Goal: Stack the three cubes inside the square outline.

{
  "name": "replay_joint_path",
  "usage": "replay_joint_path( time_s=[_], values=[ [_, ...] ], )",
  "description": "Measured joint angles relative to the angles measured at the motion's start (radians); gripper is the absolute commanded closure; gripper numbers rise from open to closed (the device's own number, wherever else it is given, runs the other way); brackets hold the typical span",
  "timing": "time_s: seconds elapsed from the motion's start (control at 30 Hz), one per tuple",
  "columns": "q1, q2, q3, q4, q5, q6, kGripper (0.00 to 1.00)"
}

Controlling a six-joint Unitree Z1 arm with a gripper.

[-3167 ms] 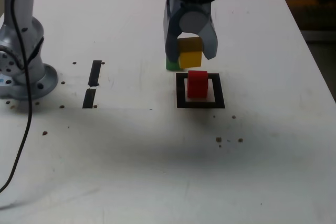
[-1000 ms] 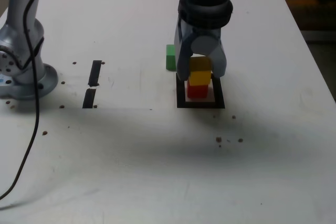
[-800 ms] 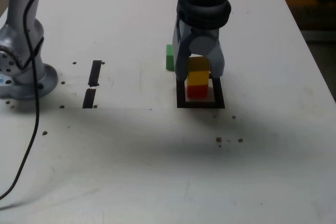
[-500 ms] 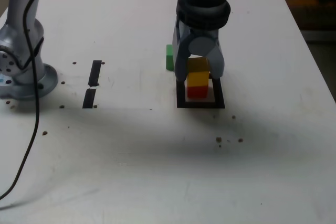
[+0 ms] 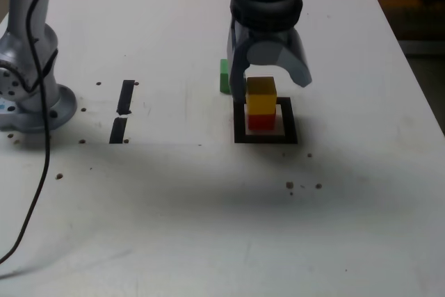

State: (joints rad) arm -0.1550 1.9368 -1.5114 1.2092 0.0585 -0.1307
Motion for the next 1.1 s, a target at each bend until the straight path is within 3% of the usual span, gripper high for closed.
replay_joint_path(
  time_s=[0.47,0.77,1.1],
  values=[
    [0.040,-0.180,0.071,0.063,0.095,-0.006,0.03],
    [0.100,-0.238,0.199,0.004,0.102,0.015,0.00],
    [0.154,-0.186,0.226,-0.039,0.098,0.096,0.01]
  ],
)
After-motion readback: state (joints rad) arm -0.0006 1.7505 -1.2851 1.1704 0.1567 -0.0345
